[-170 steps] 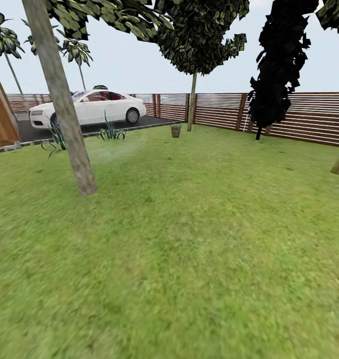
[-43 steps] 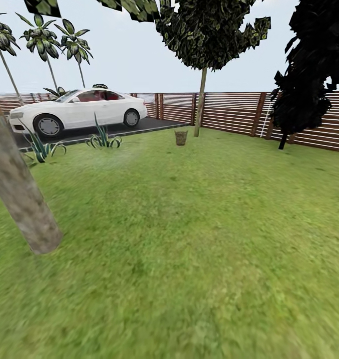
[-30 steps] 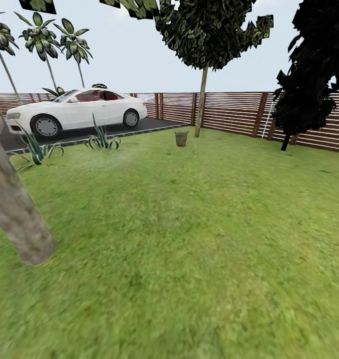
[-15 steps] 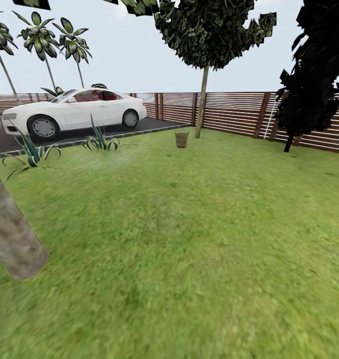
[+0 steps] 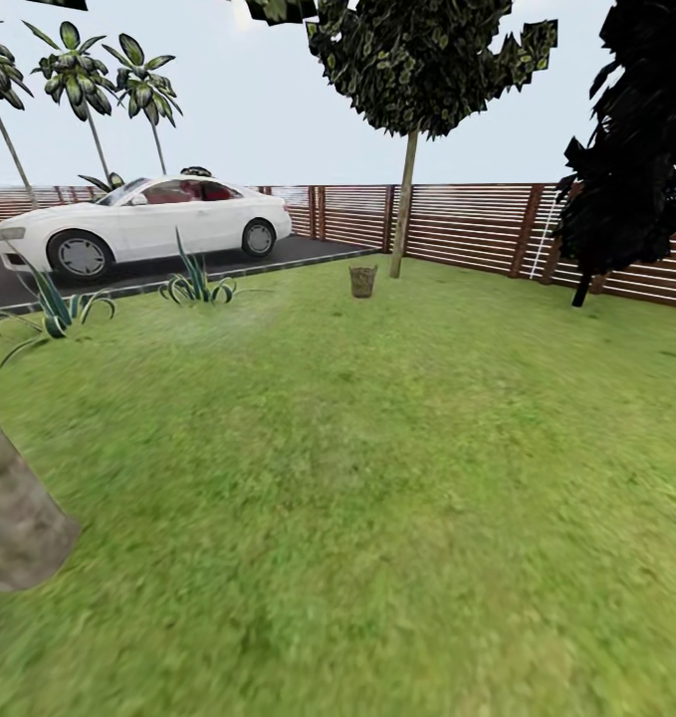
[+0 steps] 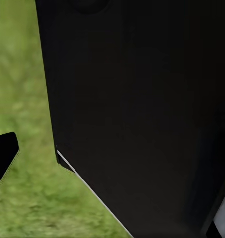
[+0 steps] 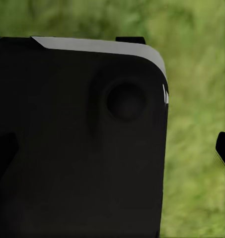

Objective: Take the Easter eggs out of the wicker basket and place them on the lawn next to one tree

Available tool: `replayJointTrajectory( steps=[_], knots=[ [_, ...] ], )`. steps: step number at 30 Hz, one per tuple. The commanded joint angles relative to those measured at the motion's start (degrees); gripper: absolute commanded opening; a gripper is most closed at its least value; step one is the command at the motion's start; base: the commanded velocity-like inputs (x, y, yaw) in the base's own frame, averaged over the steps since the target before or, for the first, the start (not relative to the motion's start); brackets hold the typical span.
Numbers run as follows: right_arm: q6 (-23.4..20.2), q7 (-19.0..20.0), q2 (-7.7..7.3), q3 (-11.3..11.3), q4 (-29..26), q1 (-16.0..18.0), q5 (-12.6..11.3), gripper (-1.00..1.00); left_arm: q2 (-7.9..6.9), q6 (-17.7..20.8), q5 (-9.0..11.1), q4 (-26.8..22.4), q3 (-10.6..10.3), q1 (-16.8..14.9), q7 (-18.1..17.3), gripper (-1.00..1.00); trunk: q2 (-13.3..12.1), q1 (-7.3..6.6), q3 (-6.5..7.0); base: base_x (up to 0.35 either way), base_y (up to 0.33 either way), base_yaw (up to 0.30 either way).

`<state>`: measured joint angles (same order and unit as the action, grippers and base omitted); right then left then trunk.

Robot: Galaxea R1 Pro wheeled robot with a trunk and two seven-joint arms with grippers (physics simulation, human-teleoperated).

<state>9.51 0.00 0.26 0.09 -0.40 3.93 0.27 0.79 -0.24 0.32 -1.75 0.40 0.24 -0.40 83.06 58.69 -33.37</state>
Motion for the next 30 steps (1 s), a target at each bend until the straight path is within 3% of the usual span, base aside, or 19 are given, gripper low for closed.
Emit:
replayJointTrajectory(
  steps=[1, 30],
  knots=[
    [0.21, 0.00, 0.00, 0.00, 0.05, 0.03, 0.03, 1.00, 0.00, -0.02, 0.03, -0.09, 0.04, 0.03, -0.04, 1.00, 0.02, 0.03, -0.04, 0.340, 0.000, 0.000],
    [0.25, 0.00, 0.17, 0.00, 0.05, 0.03, 0.01, 1.00, 0.00, -0.02, 0.03, -0.09, 0.04, 0.03, -0.04, 1.00, 0.02, 0.03, -0.04, 0.340, 0.000, 0.004]
  ],
)
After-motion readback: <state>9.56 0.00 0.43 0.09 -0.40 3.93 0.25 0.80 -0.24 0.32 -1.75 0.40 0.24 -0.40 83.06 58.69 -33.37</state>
